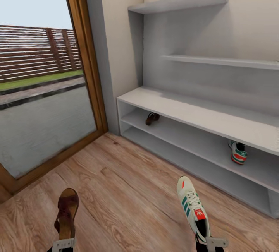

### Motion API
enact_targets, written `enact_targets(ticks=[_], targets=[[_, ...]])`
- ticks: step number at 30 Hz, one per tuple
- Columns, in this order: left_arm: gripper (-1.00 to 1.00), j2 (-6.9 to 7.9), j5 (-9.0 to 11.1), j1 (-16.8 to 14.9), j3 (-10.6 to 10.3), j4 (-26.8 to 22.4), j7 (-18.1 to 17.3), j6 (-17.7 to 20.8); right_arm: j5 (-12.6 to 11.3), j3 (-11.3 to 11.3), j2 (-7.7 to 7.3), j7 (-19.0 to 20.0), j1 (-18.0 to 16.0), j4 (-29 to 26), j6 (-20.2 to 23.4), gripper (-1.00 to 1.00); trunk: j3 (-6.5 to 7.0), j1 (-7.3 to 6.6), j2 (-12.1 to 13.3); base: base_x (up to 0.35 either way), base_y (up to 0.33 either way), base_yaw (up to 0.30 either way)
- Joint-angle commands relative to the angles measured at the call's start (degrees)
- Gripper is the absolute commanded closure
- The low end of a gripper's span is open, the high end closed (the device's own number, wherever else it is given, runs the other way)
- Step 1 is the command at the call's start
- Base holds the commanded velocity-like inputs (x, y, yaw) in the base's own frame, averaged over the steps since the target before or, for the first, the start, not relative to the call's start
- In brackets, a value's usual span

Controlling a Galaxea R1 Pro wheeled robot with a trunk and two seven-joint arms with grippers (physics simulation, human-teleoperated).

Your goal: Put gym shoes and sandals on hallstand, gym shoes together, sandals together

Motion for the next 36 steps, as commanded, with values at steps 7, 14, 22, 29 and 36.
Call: enact_targets(ticks=[7, 14, 22, 29, 36], targets=[[1.00, -0.05, -0.3, 0.0, 0.5, 0.0, -0.5, -0.1, 0.6, -0.4, 0.08, -0.3, -0.1, 0.1, -0.2, 1.00, -0.05, 0.00, 0.0, 0.151, 0.307, -0.282], [1.00, -0.04, -0.3, 0.0, 0.5, 0.0, -0.5, -0.1, 0.6, -0.4, 0.07, -0.3, -0.1, 0.1, -0.2, 1.00, -0.05, 0.00, 0.0, 0.166, 0.307, -0.282], [1.00, -0.08, -0.4, 0.0, 0.5, 0.0, -0.5, -0.2, 0.6, -0.4, -0.03, -0.3, -0.1, 0.0, -0.2, 1.00, -0.05, 0.00, 0.0, 0.117, 0.320, -0.282], [1.00, -0.07, -0.4, 0.0, 0.5, 0.0, -0.5, -0.2, 0.5, -0.4, -0.01, -0.3, -0.1, 0.1, -0.2, 1.00, -0.05, 0.00, 0.0, 0.193, 0.295, -0.282], [1.00, -0.05, -0.3, 0.0, 0.5, 0.0, -0.5, -0.2, 0.5, -0.4, 0.06, -0.3, -0.1, 0.1, -0.2, 1.00, -0.05, 0.00, 0.0, 0.105, 0.280, -0.282]])
